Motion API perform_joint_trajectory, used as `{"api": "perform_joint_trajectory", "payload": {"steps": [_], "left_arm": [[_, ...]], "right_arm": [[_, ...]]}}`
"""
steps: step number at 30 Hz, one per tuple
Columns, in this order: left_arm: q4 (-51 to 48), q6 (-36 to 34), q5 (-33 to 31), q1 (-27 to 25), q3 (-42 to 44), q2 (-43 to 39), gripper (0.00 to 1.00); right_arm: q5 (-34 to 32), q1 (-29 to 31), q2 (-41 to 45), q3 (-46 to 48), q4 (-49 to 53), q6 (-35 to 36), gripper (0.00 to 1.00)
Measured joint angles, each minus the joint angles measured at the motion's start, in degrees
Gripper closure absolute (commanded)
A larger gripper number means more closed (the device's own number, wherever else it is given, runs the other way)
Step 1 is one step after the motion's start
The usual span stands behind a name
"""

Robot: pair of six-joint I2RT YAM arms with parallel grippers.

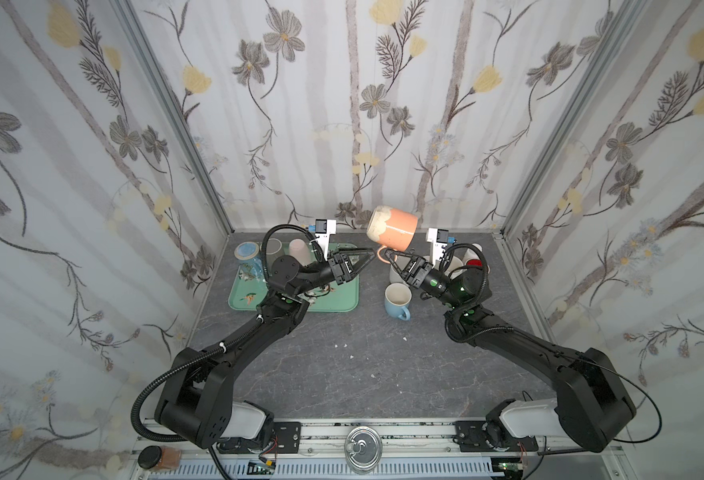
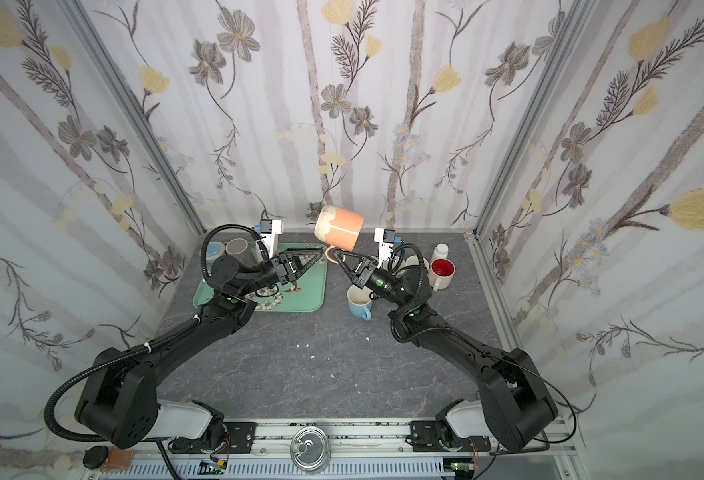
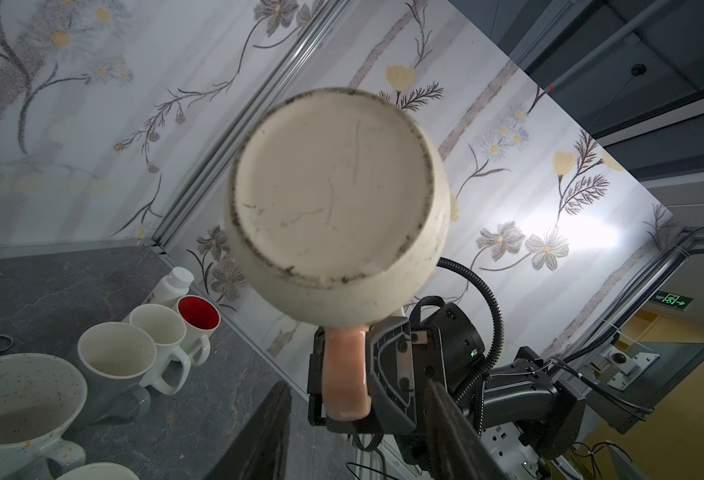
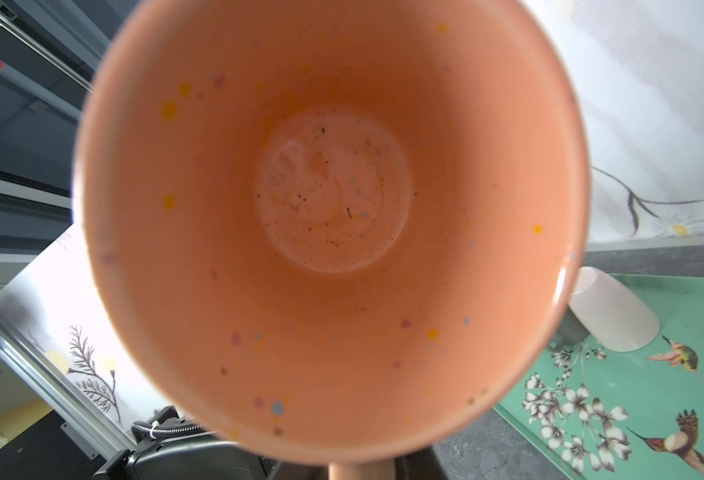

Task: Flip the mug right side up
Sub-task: 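Rotate the orange-cream mug mouth-up with the right gripper while the left gripper releases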

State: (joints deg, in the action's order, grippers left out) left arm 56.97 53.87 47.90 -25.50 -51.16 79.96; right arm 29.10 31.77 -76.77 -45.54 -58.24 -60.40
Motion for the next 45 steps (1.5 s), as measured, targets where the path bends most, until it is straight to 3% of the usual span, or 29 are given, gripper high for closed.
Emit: {"api": "perform_joint_trajectory", "payload": {"steps": [7,19,23,32,45], "left_arm": [[-8.46,-6.34,-2.62,-0.07,-1.03,-1.27,0.47],[-38.82,-24.02,-16.72,-0.17,-7.85,-0.55,0.47],[-46.53,-27.82,-21.77,-0.20,-8.68,0.96,0.48],[-57.11,-32.13,-31.17,-1.84,-12.17,4.35,0.48],[-62.95,-34.21,-33.29,-2.05,-12.39,6.40,0.48]], "right_arm": [[-3.74,-3.26,11.10,3.45,15.15,6.03,1.00],[-24.04,-5.66,41.75,9.46,69.07,15.10,1.00],[-29.73,-5.64,46.12,8.85,82.75,15.04,1.00],[-38.12,-3.80,36.24,7.93,97.33,15.54,1.00],[-40.26,-1.51,12.50,-0.33,94.84,21.44,1.00]]}}
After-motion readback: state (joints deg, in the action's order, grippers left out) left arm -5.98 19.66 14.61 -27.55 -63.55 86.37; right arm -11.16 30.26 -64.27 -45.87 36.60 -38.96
